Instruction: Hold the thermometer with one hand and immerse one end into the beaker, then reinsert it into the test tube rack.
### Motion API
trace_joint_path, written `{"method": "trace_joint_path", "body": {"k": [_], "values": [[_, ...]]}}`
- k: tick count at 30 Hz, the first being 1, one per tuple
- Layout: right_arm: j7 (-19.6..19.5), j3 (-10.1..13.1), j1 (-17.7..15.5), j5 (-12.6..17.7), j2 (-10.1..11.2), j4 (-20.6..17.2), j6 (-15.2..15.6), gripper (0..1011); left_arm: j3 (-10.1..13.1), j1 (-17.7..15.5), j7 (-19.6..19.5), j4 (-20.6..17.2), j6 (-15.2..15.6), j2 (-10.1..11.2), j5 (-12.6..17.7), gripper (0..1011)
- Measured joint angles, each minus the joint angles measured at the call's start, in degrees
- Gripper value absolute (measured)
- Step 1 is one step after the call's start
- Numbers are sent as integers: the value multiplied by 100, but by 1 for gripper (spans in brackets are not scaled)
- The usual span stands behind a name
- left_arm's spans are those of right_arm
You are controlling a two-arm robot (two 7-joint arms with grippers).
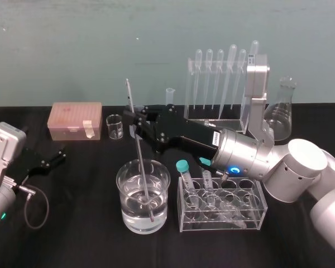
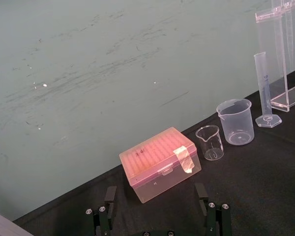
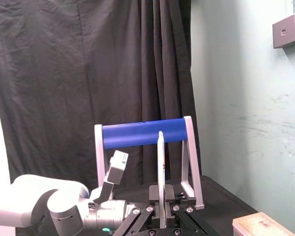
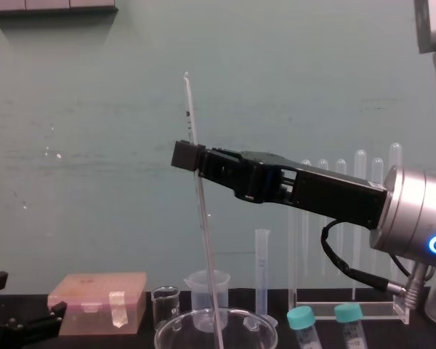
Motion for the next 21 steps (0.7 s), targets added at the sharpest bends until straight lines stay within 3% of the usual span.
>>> {"method": "trace_joint_path", "body": {"k": [21], "values": [[41, -16, 51, 3, -27, 76, 3, 58, 0, 0, 0, 0, 0, 0, 0, 1008]]}}
